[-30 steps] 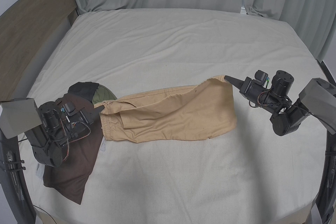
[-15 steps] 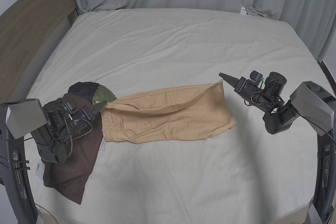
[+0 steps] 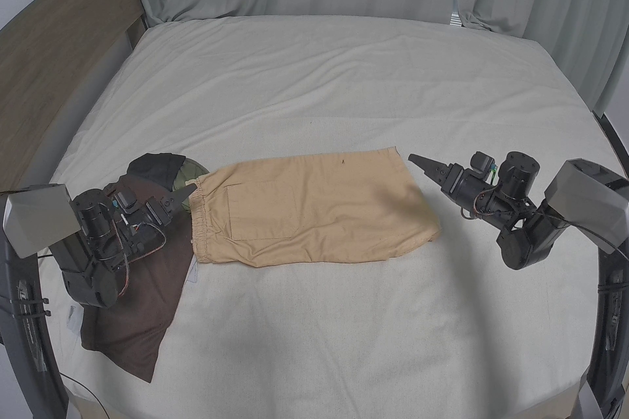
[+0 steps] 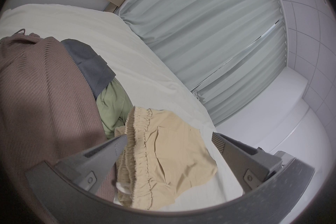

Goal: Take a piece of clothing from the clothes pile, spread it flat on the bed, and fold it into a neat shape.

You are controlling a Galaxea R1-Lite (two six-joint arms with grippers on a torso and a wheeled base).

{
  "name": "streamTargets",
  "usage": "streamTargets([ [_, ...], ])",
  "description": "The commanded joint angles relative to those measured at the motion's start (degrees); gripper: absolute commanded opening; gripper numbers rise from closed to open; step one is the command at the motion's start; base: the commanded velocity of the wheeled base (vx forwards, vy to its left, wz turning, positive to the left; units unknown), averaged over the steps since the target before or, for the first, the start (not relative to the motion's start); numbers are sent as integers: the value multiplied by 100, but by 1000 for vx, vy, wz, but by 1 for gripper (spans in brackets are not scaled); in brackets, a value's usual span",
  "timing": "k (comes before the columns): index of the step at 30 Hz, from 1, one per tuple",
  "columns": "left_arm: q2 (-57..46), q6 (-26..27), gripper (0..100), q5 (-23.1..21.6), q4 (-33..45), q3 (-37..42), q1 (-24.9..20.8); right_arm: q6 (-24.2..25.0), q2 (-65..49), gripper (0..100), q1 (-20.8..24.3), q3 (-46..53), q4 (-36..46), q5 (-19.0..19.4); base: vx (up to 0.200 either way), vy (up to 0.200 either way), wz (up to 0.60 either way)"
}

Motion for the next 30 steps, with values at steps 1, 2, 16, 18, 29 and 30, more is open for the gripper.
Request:
streamTargets([
  [1, -335, 96, 100, -54, -14, 437, -2, 0, -546, 100, 59, 1167, -380, 1, 0, 0, 0],
  [2, -361, 148, 100, -45, -5, 472, -2, 0, -590, 100, 138, 1484, -520, 1, 0, 0, 0],
  [16, -519, 1449, 100, -186, 21, 964, -2, -35, -352, 100, 789, 2688, -1109, -245, 0, 0, 0],
  [18, -528, 1528, 100, -186, 12, 982, -2, -35, -282, 100, 833, 2670, -1091, -254, 0, 0, 0],
  [29, -422, 1766, 100, -177, 12, 1096, -28, -35, 324, 100, 868, 2371, -1091, -333, 0, 0, 0],
  [30, -422, 1766, 100, -177, 12, 1087, -28, -26, 360, 100, 876, 2363, -1091, -368, 0, 0, 0],
])
